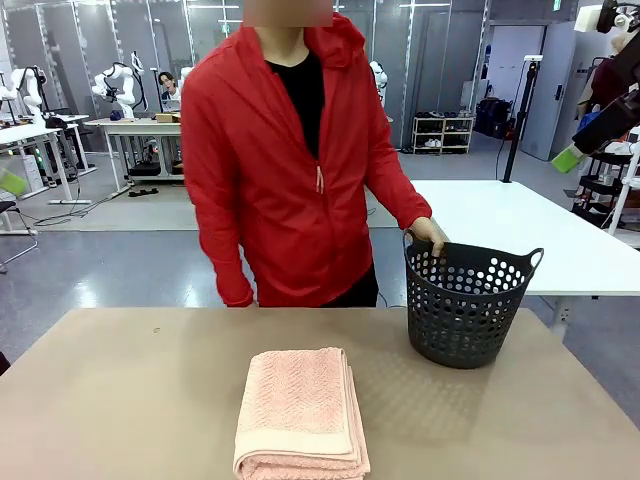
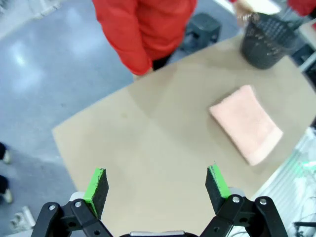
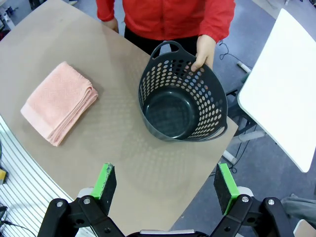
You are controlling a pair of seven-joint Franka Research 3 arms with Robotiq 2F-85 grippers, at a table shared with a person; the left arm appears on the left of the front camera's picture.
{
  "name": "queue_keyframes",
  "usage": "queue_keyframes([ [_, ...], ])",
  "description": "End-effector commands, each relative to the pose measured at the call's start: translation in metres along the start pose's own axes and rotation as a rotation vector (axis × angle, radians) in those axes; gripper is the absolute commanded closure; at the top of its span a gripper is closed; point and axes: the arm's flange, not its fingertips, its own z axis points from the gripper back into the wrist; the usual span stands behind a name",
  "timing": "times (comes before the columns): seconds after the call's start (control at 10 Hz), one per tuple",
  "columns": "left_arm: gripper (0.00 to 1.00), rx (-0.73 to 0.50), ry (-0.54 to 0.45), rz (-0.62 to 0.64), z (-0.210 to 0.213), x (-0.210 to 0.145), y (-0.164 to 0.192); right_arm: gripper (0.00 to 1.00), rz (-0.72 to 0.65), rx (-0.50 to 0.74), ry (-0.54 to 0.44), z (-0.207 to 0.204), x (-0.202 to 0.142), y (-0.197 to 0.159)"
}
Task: Fold the towel.
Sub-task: Pick up the 100 cm Hotel Towel and place it on the left side of the table.
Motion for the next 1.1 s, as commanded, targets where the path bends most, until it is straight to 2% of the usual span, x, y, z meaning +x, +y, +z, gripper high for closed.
queue_keyframes([
  [0.0,0.00,-0.126,0.019,0.066,-0.037,-0.017,0.002,0.00,-0.005,-0.003,0.000,0.000,-0.001,-0.001],
  [0.2,0.00,-0.240,0.091,0.132,-0.101,-0.047,-0.004,0.00,-0.005,-0.003,0.000,0.000,-0.001,-0.001],
  [0.4,0.00,-0.321,0.090,0.238,-0.137,-0.073,-0.012,0.00,-0.005,-0.003,0.000,0.000,-0.001,-0.001],
  [0.5,0.00,-0.426,0.099,0.291,-0.164,-0.093,-0.023,0.00,-0.005,-0.003,0.000,0.000,-0.001,-0.001],
  [0.9,0.00,-0.537,0.122,0.425,-0.263,-0.142,-0.073,0.00,-0.005,-0.003,0.000,0.000,-0.001,-0.001],
  [1.0,0.00,-0.532,0.096,0.453,-0.277,-0.149,-0.086,0.00,-0.005,-0.003,0.000,0.000,-0.001,-0.001],
])
